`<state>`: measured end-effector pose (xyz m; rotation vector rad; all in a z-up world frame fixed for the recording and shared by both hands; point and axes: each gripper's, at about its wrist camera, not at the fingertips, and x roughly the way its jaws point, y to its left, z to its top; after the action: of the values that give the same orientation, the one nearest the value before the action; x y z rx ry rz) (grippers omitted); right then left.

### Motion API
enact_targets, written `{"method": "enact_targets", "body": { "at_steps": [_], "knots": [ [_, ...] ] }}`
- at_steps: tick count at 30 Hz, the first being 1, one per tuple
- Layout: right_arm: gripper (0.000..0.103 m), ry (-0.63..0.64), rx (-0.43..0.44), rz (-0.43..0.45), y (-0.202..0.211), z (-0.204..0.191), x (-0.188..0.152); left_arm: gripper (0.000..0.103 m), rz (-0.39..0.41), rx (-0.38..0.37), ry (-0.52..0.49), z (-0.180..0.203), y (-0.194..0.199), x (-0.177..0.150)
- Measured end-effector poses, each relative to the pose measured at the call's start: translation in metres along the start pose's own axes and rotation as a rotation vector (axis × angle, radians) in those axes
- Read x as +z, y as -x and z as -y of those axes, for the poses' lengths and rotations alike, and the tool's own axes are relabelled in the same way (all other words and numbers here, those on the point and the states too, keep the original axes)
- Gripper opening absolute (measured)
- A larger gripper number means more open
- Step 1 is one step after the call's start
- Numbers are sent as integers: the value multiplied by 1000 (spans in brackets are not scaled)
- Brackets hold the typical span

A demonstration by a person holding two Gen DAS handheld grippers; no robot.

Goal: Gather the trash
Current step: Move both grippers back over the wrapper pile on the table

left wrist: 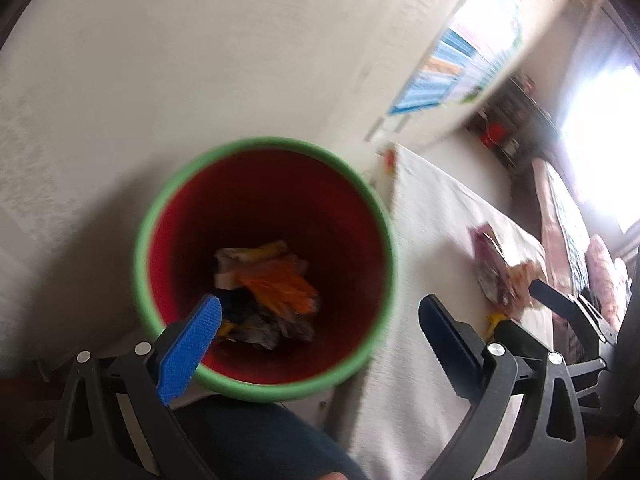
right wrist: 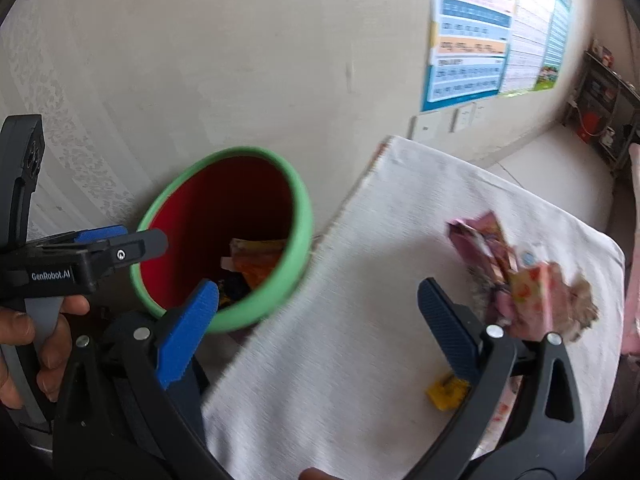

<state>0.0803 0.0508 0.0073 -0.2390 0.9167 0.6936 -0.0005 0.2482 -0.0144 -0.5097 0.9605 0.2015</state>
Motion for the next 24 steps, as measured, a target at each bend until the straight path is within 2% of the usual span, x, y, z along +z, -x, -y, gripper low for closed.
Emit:
{"method": "enact_targets", "body": {
  "at_steps": [9, 19, 24],
  "knots": [
    [98, -111, -95, 20, 36, 71, -33, 95, -37, -67, -100, 73, -14, -10],
    [98, -226, -194, 40, 66, 147, -59, 95, -63, -107, -173, 128, -28, -9],
    [98, -258, -225, 44, 72, 173, -66, 95, -80, -130, -174, 148, -40, -5]
  ]
}}
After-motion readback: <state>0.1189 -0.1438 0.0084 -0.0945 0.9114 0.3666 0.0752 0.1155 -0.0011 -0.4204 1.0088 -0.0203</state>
